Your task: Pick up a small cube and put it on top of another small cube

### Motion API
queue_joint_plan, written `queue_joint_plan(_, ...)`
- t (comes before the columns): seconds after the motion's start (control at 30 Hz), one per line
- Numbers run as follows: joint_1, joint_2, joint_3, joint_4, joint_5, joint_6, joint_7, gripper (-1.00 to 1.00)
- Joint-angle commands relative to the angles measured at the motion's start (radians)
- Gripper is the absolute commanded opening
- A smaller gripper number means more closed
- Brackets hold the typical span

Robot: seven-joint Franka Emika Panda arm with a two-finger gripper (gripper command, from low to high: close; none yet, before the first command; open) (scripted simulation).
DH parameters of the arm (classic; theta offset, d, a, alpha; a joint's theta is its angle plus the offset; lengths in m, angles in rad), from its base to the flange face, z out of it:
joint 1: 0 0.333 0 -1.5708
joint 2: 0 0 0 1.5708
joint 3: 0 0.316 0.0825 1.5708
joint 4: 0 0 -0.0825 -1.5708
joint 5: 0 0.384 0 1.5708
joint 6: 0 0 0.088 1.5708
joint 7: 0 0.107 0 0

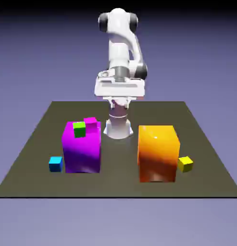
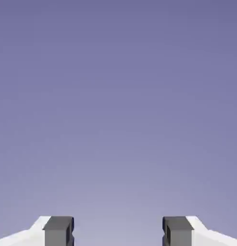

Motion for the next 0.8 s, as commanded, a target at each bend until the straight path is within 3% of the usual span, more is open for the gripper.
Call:
queue_joint_plan(0.0,-0.021,0.019,0.001,0.028,0.011,-0.044,-0.004,0.0)
queue_joint_plan(0.77,-0.265,0.756,-0.354,0.647,0.489,-1.044,-0.003,0.0)
